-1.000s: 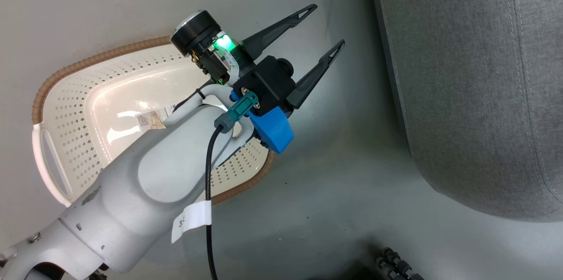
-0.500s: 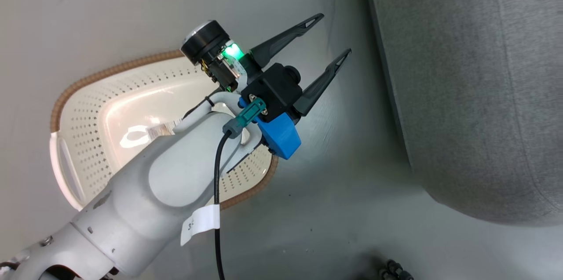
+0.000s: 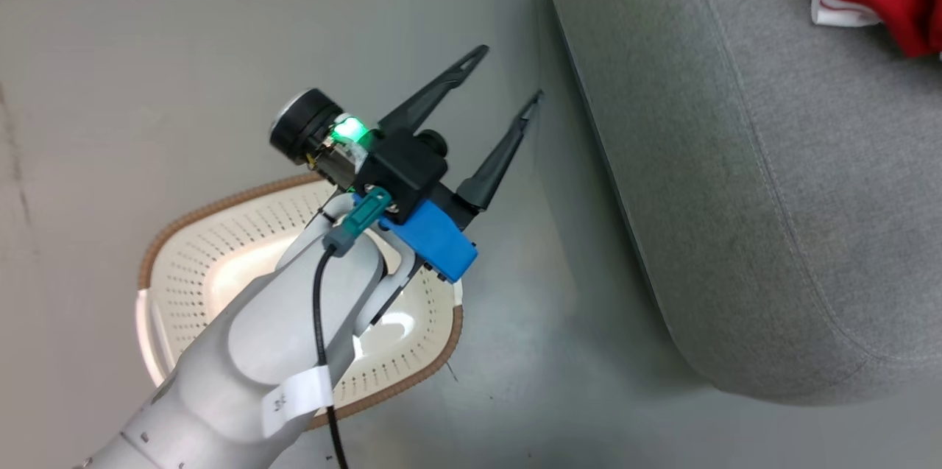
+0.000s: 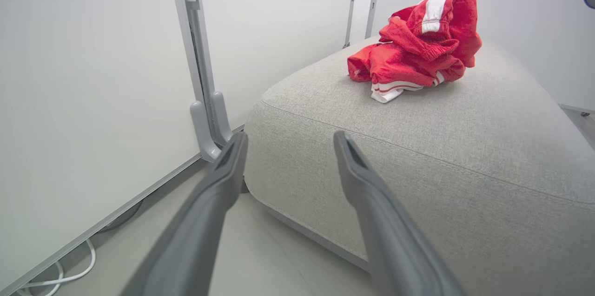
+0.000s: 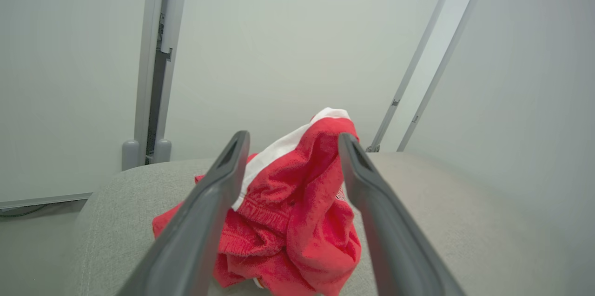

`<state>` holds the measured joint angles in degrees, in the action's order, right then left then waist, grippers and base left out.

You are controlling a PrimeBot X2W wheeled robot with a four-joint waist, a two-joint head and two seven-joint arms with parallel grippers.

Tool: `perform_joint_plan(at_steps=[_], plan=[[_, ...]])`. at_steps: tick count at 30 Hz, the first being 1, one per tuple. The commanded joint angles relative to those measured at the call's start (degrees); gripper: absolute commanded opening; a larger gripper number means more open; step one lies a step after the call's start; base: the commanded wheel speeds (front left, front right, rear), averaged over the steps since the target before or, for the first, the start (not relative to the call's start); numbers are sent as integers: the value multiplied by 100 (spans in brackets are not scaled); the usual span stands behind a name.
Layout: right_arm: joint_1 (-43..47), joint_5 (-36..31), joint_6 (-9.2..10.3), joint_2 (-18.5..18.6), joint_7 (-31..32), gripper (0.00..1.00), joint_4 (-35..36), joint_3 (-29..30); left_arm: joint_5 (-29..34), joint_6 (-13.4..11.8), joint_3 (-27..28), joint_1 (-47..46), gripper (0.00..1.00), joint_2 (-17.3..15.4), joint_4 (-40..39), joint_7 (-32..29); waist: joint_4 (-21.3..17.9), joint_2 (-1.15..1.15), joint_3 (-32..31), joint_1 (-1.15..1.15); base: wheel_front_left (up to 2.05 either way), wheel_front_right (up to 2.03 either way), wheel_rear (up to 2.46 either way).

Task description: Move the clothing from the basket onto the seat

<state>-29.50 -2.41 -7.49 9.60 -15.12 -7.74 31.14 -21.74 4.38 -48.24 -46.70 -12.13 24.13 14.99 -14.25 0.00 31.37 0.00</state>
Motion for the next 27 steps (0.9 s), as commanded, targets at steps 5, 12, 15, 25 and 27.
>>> perform_joint_plan(at_steps=[5,12,15,25,27], plan=[[279,57,-1,96,-3,100,107,-860,79,-143,709,561,100,-15,-247,27,372,0,-801,0,0,0,0],[425,160,-1,1,-3,100,17,-1755,289,-219,1753,1295,100,77,-549,25,756,0,-1400,0,0,0,0],[447,218,-1,-83,-3,100,-25,-2037,419,-209,2219,1625,100,133,-705,26,891,0,-1619,0,0,0,0],[771,307,-1,-252,-3,100,-330,-2544,848,-16,3448,2669,100,473,-940,22,1355,0,-2301,0,0,0,0],[894,311,-1,-286,-3,100,-371,-2585,924,22,3637,2857,100,518,-948,22,1412,0,-2402,0,0,0,0]])
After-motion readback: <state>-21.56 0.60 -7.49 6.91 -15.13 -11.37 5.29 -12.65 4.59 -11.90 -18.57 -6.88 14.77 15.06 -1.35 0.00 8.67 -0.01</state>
